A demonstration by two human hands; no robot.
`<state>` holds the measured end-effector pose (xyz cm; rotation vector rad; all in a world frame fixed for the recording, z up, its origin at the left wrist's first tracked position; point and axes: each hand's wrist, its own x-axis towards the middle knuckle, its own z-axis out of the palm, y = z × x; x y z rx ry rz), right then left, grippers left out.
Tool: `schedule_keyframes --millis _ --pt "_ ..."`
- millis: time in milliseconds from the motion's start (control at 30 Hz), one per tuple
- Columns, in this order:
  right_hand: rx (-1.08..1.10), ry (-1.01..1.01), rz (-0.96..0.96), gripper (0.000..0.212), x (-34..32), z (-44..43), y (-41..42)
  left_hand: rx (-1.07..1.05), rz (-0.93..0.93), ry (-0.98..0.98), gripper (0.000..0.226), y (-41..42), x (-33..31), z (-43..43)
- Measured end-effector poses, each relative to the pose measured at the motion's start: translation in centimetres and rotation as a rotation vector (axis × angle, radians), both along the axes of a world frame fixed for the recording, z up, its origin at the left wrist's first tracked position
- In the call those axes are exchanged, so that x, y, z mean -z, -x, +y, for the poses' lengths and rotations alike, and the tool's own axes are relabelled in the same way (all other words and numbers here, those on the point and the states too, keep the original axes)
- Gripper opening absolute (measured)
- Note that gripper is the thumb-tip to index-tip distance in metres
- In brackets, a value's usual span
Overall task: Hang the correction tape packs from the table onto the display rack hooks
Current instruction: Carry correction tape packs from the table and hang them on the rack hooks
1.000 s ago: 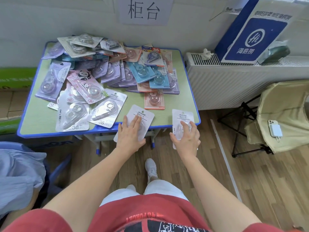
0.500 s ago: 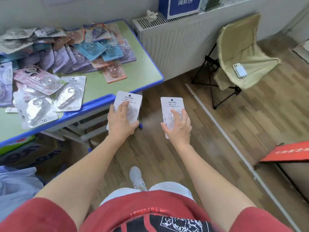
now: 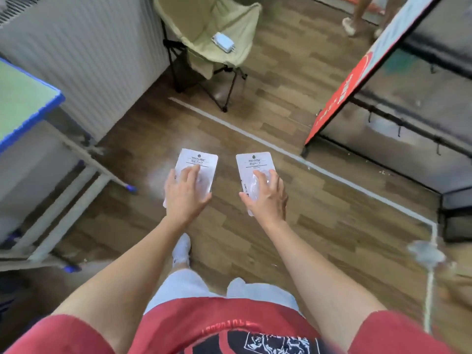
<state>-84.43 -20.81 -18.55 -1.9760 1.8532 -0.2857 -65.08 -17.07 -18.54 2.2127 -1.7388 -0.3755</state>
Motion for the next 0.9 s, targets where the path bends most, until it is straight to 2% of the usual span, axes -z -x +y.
schedule_keyframes --millis 167,400,700,900 --pt "0.238 0.01 0.039 0.062 0.2 1.3 11.2 0.189 0.067 -0.089 0.072 11.5 0.0 -2.8" --pt "0.56 0.007 0.032 0.063 0.6 0.6 23.4 0.511 0.034 -0.159 0.077 24.7 0.1 -9.3" --pt "0.818 0.007 0.061 0.064 -0.6 -4.2 36.1 0.806 -0.032 -0.128 0.08 38.9 -1.0 -18.4" --pt "0.893 0.05 0.077 0.064 -1.5 -7.2 43.8 0.88 -0.061 -0.104 0.081 47.4 -2.0 -22.2"
